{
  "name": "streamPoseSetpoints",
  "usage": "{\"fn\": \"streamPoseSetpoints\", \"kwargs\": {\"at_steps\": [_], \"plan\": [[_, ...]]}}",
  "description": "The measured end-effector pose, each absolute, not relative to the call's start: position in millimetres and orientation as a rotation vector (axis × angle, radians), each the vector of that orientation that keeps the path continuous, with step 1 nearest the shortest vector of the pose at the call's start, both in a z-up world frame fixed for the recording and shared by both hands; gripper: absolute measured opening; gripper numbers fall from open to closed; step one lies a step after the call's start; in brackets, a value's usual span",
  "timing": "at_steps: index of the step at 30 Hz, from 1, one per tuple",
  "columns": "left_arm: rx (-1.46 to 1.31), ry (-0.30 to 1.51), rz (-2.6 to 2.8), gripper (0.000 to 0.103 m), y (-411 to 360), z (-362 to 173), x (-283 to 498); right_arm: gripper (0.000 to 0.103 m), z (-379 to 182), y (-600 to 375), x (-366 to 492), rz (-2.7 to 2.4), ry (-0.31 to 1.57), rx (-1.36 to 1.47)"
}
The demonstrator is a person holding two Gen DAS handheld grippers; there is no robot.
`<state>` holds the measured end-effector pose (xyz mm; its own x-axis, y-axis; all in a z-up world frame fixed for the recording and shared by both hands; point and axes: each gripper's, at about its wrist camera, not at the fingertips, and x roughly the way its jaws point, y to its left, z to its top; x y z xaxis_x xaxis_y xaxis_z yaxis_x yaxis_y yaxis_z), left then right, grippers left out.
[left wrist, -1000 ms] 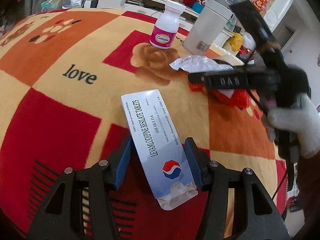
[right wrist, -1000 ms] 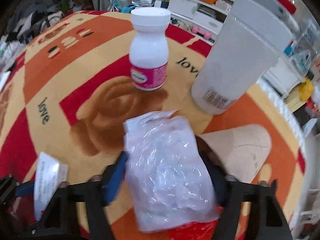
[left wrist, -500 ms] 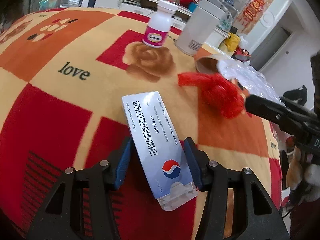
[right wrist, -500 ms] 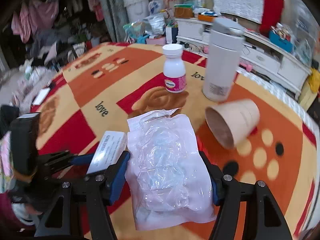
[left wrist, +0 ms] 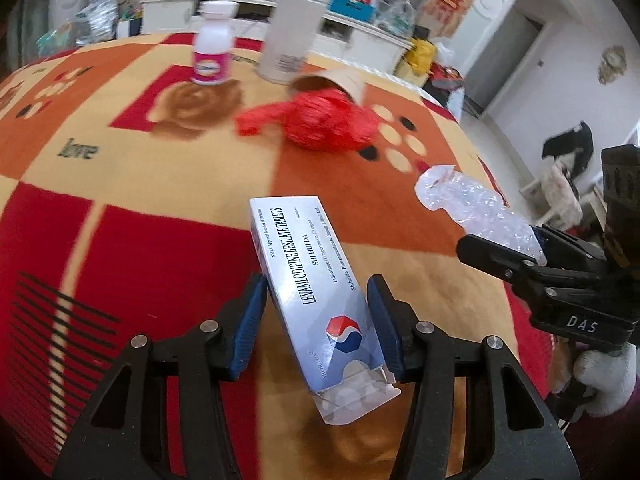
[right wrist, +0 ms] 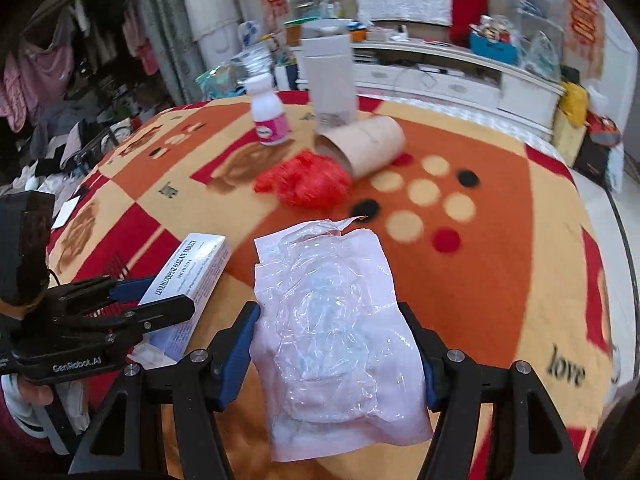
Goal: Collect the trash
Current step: 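Carry the white medicine box and plastic wrap off the bed over the bin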
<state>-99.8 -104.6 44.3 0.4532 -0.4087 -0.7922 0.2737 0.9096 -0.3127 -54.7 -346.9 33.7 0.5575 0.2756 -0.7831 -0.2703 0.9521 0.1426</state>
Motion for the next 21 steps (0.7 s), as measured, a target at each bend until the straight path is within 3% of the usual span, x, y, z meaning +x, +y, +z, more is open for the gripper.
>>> {"fn": "streamPoseSetpoints", "kwargs": {"at_steps": [12,13,14,21], "plan": [[-0.078,1.039,-0.501,0.047,-161.4,41.0,-114.4,0.065,26.3,-412.7,-87.2,0.221,0.928,0.089],[-0.071,1.036,-0.507,0.043,-165.4,41.6,-115.3,0.065,25.5,-416.8,-89.0,0.216,0.929,0.096],[-0.061,1.035,-0.509,0.026,-168.6,41.7,-116.0,0.065,24.5,-420.3,-90.7,0.211,0.93,0.103],[-0.051,1.028,-0.503,0.023,-175.3,43.9,-116.6,0.065,22.8,-437.3,-99.2,0.193,0.928,0.134]]}}
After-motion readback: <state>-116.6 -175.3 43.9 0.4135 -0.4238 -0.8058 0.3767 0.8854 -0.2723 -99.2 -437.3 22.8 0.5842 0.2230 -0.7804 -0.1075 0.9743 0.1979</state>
